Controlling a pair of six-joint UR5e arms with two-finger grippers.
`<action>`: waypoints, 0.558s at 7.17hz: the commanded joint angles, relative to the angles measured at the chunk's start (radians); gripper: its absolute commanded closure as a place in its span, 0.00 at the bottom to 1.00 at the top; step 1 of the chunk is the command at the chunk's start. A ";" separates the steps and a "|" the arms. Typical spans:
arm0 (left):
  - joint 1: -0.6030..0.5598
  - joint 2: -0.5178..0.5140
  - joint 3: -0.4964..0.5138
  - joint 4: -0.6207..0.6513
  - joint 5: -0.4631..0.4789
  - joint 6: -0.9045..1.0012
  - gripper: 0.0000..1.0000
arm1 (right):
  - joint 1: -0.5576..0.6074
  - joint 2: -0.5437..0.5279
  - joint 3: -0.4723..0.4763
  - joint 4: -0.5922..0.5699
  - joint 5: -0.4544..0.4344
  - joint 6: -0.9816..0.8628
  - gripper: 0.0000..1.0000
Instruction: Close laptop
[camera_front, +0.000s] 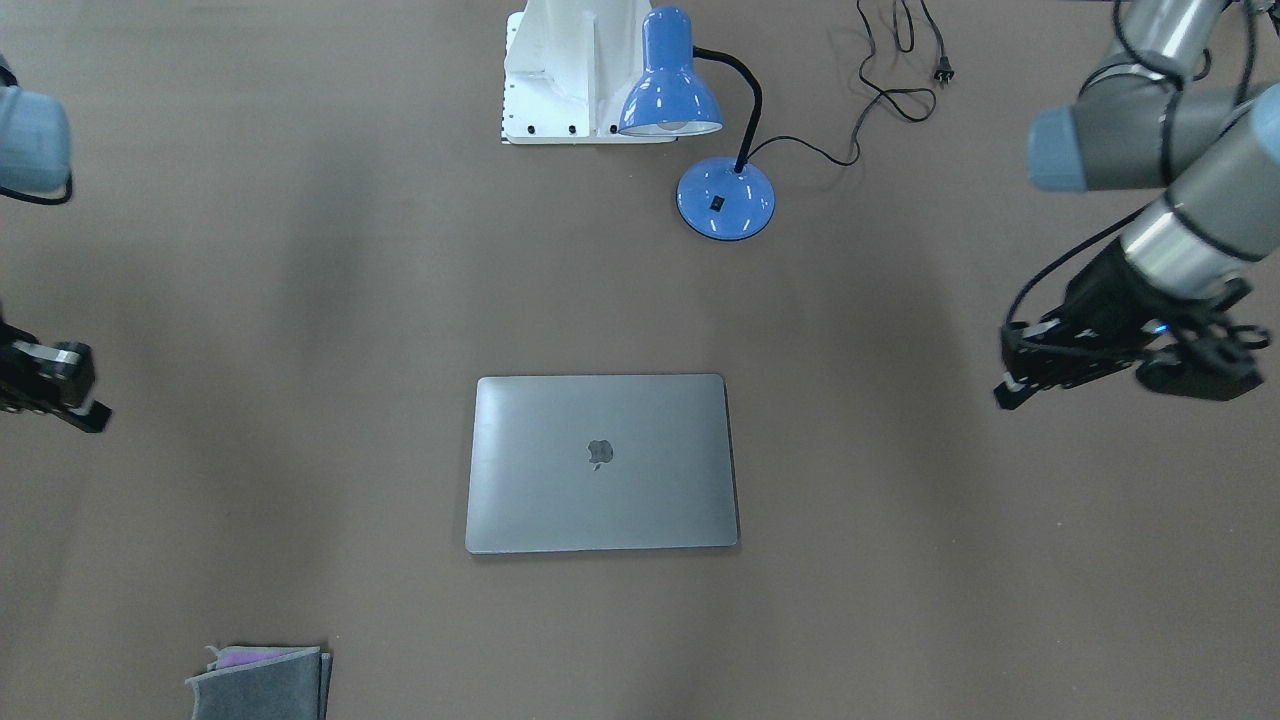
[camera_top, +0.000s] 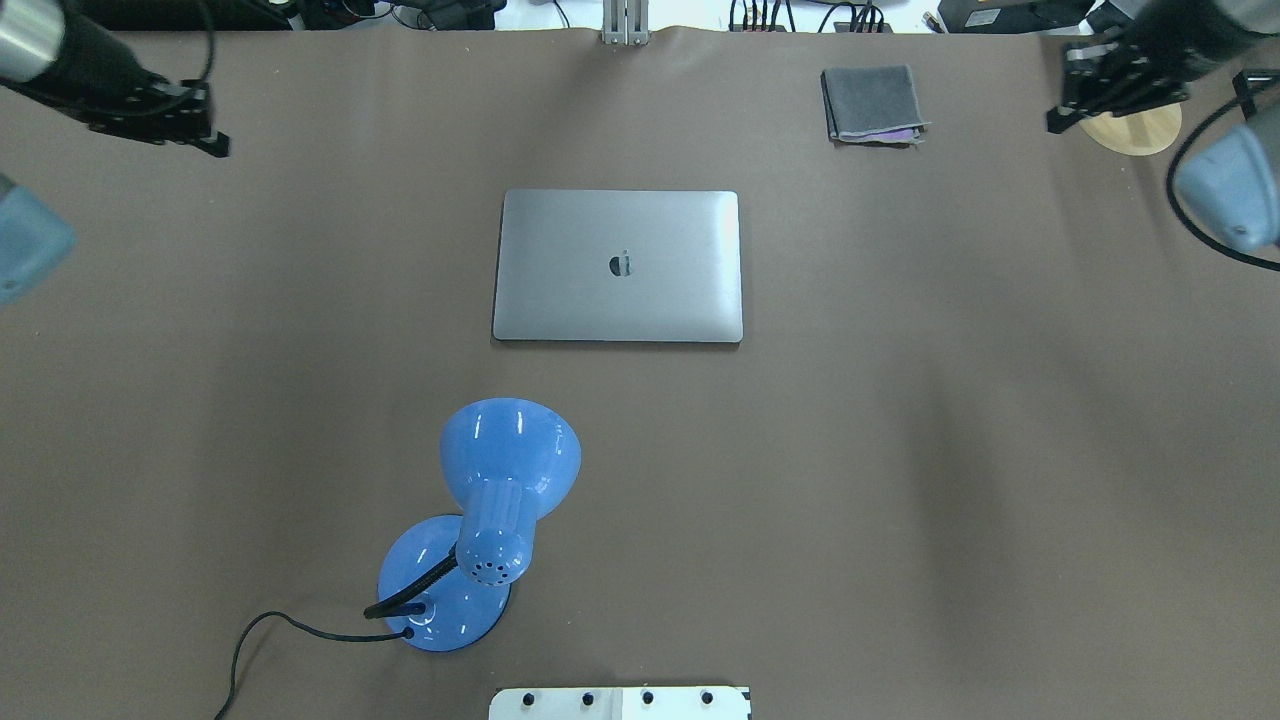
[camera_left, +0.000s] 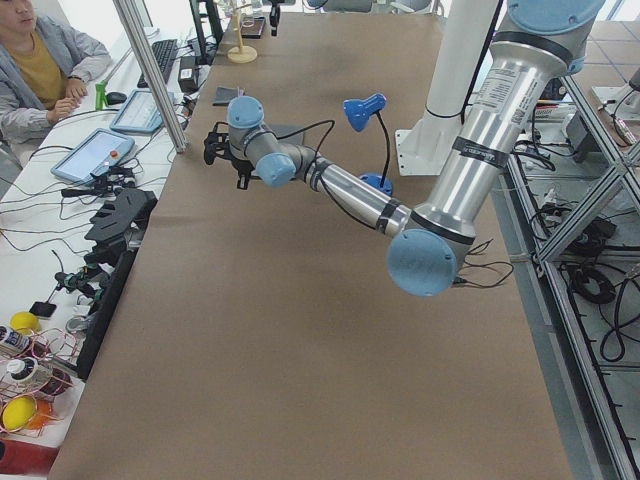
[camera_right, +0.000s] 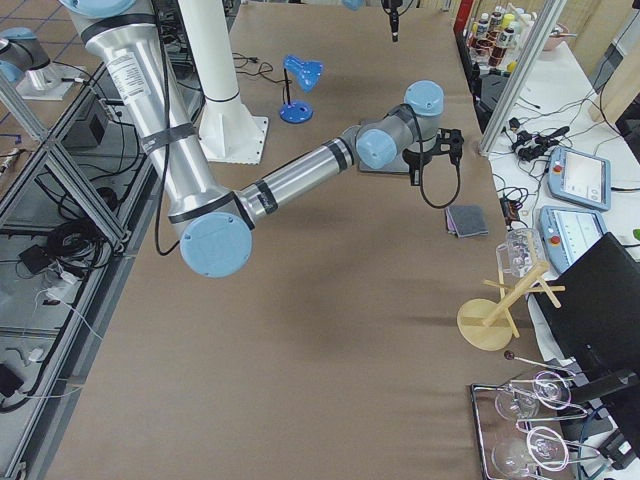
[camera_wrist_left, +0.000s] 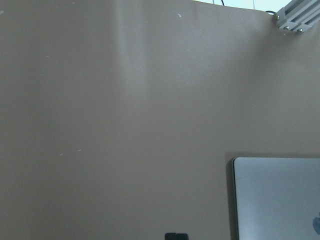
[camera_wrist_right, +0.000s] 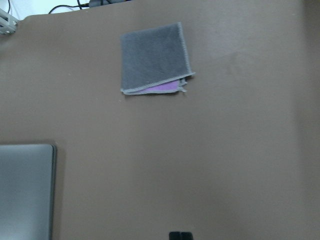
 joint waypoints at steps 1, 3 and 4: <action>-0.190 0.204 -0.085 0.196 -0.018 0.433 1.00 | 0.184 -0.212 0.069 -0.177 -0.009 -0.492 1.00; -0.344 0.285 -0.076 0.409 -0.007 0.808 1.00 | 0.257 -0.308 0.052 -0.272 -0.134 -0.778 1.00; -0.364 0.316 -0.066 0.506 0.026 0.920 0.51 | 0.268 -0.319 0.035 -0.302 -0.143 -0.827 0.54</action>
